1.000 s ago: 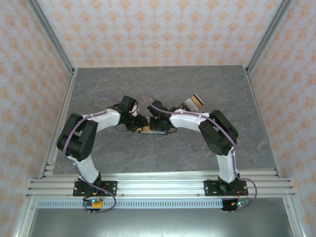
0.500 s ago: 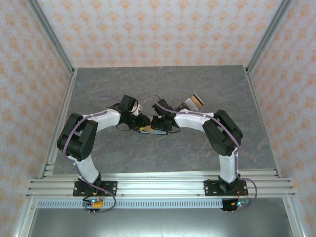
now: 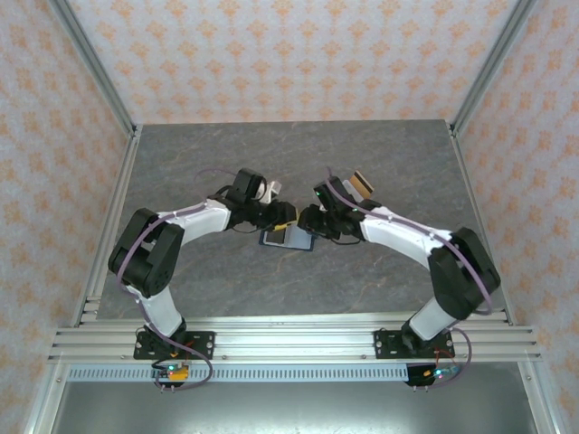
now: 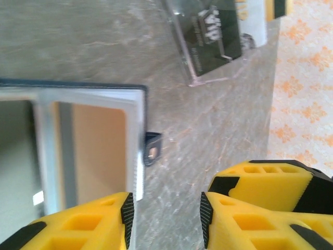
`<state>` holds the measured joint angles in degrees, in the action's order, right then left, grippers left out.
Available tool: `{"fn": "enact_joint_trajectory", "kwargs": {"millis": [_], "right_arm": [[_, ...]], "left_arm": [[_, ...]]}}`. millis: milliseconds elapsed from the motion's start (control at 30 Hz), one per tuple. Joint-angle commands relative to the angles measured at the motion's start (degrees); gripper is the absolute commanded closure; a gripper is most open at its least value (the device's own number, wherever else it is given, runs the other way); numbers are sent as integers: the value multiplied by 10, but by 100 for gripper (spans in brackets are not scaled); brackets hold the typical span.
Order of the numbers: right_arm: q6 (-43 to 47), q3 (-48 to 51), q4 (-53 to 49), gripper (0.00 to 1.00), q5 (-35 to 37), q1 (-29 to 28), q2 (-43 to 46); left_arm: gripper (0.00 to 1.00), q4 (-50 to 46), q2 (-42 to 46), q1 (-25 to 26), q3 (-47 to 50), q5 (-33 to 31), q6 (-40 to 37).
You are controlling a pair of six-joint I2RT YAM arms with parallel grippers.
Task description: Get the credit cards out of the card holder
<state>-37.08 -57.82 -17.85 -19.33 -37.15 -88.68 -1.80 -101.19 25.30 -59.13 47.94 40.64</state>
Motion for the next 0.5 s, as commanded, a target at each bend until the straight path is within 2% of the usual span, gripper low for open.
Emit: {"fn": "enact_joint_trajectory", "kwargs": {"millis": [0,133,200,367,467], "right_arm": [[-3,10,-27,57,84,0,58],[9,15,-51,58,104,0,82],[13,12,-53,61,95,0,81],[18,-5,-43,70,78,-22,47],[13,-26,-37,75,77,-43,3]], "left_arm": [[58,7,-21,19,-19,12,8],[57,-25,-25,18,-31,-22,7],[58,-51,-21,16,-33,-53,2],[64,-111,6,11,-24,-148,-15],[66,-128,5,9,-22,-167,-21]]}}
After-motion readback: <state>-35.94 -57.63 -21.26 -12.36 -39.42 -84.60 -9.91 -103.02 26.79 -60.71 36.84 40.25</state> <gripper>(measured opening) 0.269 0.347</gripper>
